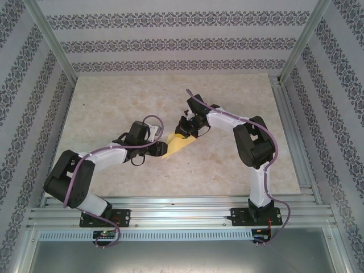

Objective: Fold a paper plane with a square sheet of paper (fold left side to right side)
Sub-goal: Fourth fold the wing at the center of the table.

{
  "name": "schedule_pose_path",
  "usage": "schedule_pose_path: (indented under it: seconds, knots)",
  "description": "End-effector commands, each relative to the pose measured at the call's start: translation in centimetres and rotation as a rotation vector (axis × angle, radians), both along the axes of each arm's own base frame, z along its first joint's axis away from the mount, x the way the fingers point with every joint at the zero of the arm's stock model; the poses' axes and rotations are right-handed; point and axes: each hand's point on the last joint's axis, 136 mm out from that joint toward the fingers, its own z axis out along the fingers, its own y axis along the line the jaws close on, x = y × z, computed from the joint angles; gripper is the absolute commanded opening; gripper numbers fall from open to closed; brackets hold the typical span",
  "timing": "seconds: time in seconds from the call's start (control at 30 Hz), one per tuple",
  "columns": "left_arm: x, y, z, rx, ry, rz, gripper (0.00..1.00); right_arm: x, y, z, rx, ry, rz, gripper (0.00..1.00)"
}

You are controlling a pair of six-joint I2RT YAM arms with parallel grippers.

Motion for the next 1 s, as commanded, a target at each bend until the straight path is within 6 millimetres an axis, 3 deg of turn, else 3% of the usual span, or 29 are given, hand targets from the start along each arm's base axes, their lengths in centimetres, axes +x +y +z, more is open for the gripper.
schedule_pose_path:
  seconds: [0.0,0.27,0.63,0.97]
  knots:
    - [0.6,0.3,1.2,0.006,-0.119,-0.019,0.49,0.6,-0.1,0.6,-0.002,-0.024,0.004,0.05]
    - [0.5,0.0,1.0,0.017,-0.16,-0.048,0.49,0.6,-0.2,1.1,-0.002,-0.031,-0.002,0.05]
    - [0.8,-1.8,-1.3,0.054,-0.113,-0.093,0.47,0.7,-0.1,1.5,0.008,-0.031,-0.009,0.05]
    - [1.3,-2.0,-2.5,0.08,-0.095,-0.091,0.38,0.7,0.0,1.6,0.012,-0.03,-0.007,0.05]
